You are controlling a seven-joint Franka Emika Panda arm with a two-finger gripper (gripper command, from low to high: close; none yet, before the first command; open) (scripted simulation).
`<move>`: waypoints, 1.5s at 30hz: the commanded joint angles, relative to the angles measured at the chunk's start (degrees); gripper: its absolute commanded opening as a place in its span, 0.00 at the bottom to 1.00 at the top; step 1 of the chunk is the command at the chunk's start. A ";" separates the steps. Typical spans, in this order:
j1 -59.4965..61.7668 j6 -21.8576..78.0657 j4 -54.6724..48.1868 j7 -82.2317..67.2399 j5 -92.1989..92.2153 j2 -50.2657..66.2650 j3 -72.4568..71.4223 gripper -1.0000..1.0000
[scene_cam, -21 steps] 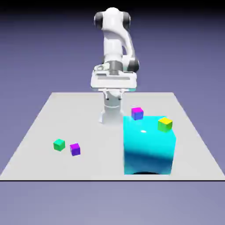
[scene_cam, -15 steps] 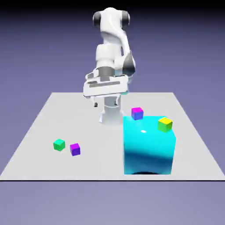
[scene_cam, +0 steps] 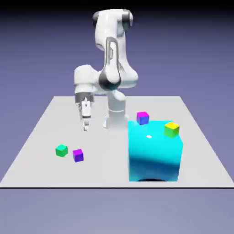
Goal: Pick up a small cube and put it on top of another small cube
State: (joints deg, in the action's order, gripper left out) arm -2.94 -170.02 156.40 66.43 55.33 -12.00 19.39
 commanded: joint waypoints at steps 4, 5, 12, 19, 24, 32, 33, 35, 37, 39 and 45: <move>-0.41 0.72 -0.83 4.32 9.97 3.72 3.49 0.50; -0.51 0.90 -1.04 5.40 12.46 4.65 4.37 0.50; -1.22 2.16 -2.49 12.96 29.90 11.17 10.48 0.50; -1.93 3.42 -3.94 20.52 47.35 17.68 16.59 0.50; -2.44 4.31 -4.97 25.91 59.81 22.33 20.95 0.50; -1.50 8.72 -8.30 29.49 72.29 32.09 22.41 0.50; -1.06 9.96 -9.15 29.32 73.29 34.16 21.78 0.50; -0.18 12.44 -10.85 28.97 75.31 38.31 20.54 0.50; 0.71 14.93 -12.54 28.62 77.32 42.47 19.30 0.50; 0.72 14.95 -12.56 28.62 77.34 42.51 19.28 0.00; -1.49 8.75 -8.32 29.49 72.31 32.14 22.39 0.00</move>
State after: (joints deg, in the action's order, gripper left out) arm -4.43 -161.31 148.07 95.93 127.63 20.15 41.78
